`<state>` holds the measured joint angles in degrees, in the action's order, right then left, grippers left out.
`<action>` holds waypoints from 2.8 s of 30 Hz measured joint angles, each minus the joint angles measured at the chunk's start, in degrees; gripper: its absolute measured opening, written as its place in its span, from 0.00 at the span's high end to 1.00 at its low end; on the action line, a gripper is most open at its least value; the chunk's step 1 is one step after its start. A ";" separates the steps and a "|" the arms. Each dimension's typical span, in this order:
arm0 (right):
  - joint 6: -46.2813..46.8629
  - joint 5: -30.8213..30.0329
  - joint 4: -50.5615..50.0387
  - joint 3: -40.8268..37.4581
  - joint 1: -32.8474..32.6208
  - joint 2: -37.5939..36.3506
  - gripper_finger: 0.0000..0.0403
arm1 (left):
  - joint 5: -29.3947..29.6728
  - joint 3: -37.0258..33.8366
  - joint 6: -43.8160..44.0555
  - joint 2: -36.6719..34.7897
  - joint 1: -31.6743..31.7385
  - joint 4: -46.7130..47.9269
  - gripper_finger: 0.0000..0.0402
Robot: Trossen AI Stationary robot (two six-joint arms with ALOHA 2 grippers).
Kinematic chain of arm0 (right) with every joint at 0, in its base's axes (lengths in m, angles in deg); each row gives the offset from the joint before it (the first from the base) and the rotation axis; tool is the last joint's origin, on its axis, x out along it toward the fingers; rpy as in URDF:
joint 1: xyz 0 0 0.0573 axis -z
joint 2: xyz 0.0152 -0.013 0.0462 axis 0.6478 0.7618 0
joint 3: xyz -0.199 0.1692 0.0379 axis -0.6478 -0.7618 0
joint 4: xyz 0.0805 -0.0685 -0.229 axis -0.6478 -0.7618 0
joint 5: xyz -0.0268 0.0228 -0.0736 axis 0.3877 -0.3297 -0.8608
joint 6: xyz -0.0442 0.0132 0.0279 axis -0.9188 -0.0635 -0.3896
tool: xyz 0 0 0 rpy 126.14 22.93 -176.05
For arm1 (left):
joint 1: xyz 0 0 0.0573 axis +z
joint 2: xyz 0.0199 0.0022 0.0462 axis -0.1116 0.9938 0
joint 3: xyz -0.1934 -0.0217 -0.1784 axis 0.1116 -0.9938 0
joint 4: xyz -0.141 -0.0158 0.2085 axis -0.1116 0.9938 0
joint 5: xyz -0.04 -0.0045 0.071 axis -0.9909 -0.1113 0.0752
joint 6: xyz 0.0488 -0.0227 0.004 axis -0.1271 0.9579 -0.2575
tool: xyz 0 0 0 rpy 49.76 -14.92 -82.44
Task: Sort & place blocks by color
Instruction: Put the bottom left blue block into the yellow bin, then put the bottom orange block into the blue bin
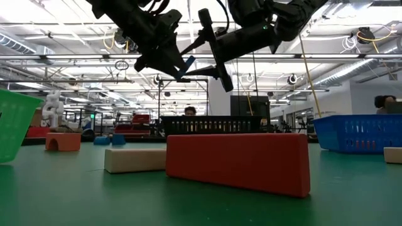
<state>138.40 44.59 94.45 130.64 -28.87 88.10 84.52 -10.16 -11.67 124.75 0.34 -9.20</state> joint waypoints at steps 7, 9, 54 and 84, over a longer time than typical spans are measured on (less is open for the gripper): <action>0.07 -0.24 -1.04 0.02 0.09 0.00 0.73 | 1.10 0.00 -0.03 0.00 0.00 0.85 0.68; 0.12 -0.50 -1.57 0.00 0.31 0.01 0.81 | 1.40 0.00 -0.05 0.00 0.00 0.95 0.68; -40.92 1.66 -17.02 -1.84 13.73 -8.77 0.40 | -12.62 0.00 12.24 -0.44 -1.91 10.27 0.56; -23.91 -15.74 -55.29 -1.84 -10.67 -31.89 0.44 | -4.56 -11.66 -40.69 -0.37 -11.87 40.28 0.56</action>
<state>114.48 28.85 39.16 128.80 -39.53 56.21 79.96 -21.82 -52.36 124.38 -11.53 31.08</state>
